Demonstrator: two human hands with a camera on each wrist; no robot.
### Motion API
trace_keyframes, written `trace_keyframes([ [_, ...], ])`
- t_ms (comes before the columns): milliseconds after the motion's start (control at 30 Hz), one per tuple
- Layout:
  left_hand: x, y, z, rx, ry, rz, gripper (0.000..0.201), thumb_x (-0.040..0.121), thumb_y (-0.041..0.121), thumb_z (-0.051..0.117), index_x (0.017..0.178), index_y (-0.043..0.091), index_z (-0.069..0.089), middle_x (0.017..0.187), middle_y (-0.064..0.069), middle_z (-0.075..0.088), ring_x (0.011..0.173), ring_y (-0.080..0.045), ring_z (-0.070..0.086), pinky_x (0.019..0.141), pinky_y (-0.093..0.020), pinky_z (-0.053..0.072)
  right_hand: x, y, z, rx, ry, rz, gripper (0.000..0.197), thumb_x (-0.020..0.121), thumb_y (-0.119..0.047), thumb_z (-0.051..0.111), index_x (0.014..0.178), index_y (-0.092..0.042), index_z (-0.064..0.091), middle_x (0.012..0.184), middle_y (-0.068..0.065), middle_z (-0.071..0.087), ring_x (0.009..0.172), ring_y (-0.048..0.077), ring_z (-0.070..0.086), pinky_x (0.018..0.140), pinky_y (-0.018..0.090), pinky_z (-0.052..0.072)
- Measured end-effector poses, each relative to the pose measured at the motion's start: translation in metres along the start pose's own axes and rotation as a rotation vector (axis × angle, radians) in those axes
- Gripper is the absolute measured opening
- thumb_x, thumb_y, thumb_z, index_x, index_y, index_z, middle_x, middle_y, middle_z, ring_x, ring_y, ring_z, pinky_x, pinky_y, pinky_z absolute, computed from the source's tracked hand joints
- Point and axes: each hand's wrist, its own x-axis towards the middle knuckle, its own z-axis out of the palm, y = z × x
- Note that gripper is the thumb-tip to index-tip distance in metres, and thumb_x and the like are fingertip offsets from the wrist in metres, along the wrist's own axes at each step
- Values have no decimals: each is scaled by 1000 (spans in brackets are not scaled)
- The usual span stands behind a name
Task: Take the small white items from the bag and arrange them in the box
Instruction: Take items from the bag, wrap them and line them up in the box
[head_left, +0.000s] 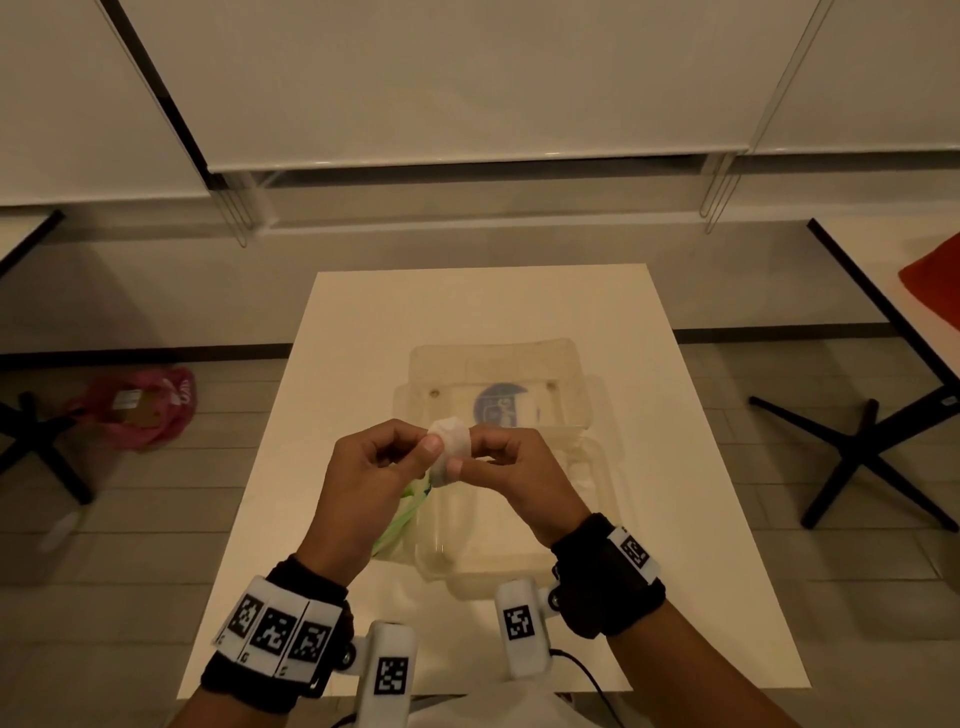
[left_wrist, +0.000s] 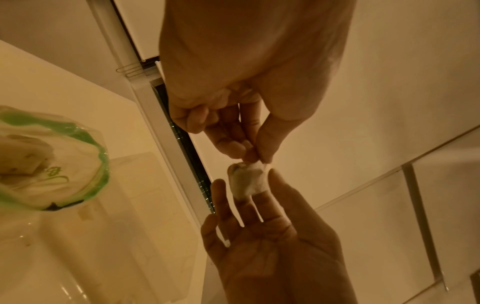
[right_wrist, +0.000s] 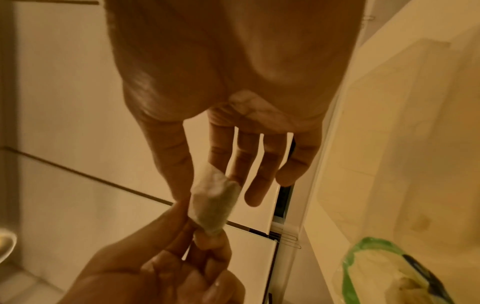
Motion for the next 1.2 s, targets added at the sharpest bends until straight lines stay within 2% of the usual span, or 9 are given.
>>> trace_keyframes([
  [167, 1, -1, -2, -11, 14, -24, 10, 89, 11, 70, 85, 3, 74, 87, -27, 68, 80, -27, 63, 78, -41, 53, -1, 0, 0, -10, -26, 25, 20, 81, -12, 76, 96, 1, 74, 101, 17, 71, 99, 34, 68, 95, 50, 53],
  [300, -1, -1, -1, -11, 32, -26, 6, 92, 9, 67, 93, 8, 73, 94, -20, 70, 80, -22, 63, 74, -33, 55, -2, -6, 0, 65, 24, 19, 13, 88, -4, 70, 89, 9, 70, 84, 9, 66, 76, 10, 62, 75, 23, 49],
  [433, -3, 0, -2, 2, 91, -9, 7, 94, 9, 64, 88, 8, 66, 81, -3, 64, 70, -14, 58, 61, -16, 47, -2, -7, -2, 134, 63, -15, 10, 89, 3, 64, 92, 10, 71, 81, 5, 66, 67, 0, 61, 67, 13, 46],
  [633, -10, 3, 4, 83, 40, 26, 10, 89, 23, 71, 89, 14, 74, 80, -2, 72, 73, -21, 64, 75, -38, 54, -2, -7, -1, 117, 96, -32, 11, 88, -4, 70, 89, 7, 72, 75, -5, 64, 71, 5, 58, 72, 18, 45],
  [767, -11, 4, 7, 120, 57, 7, 13, 79, 32, 78, 85, 21, 75, 83, 2, 73, 76, -22, 67, 77, -49, 57, -1, -7, 1, 96, 131, -58, 22, 82, -20, 76, 88, 2, 75, 94, 23, 69, 93, 35, 66, 92, 45, 52],
  [900, -11, 2, 8, 210, 64, 47, 9, 82, 22, 80, 79, 28, 73, 86, 3, 72, 80, -21, 68, 77, -51, 59, -1, -6, -1, 70, 152, -73, 24, 78, -24, 78, 87, -2, 76, 97, 21, 71, 95, 36, 68, 92, 53, 54],
  [967, -11, 2, 9, 219, 80, 49, 9, 83, 21, 79, 78, 26, 73, 84, 4, 72, 78, -18, 68, 76, -50, 59, -1, -6, -2, 47, 147, -77, 19, 79, -20, 79, 85, -2, 76, 92, 12, 72, 90, 29, 69, 86, 48, 56],
  [1067, -8, -1, 9, 277, 65, 61, 9, 88, 14, 74, 81, 19, 72, 84, 8, 69, 73, -8, 65, 74, -45, 58, -2, -6, -2, 12, 155, -90, 8, 81, -9, 78, 75, -6, 74, 75, -8, 66, 76, 8, 63, 70, 24, 48],
  [1200, -6, 1, 9, 226, 63, 24, 3, 86, 16, 76, 85, 17, 74, 87, 7, 71, 75, -10, 66, 71, -34, 57, -2, -6, -4, 28, 143, -85, 8, 84, -9, 75, 85, -2, 76, 88, 9, 73, 85, 17, 69, 77, 27, 51],
])
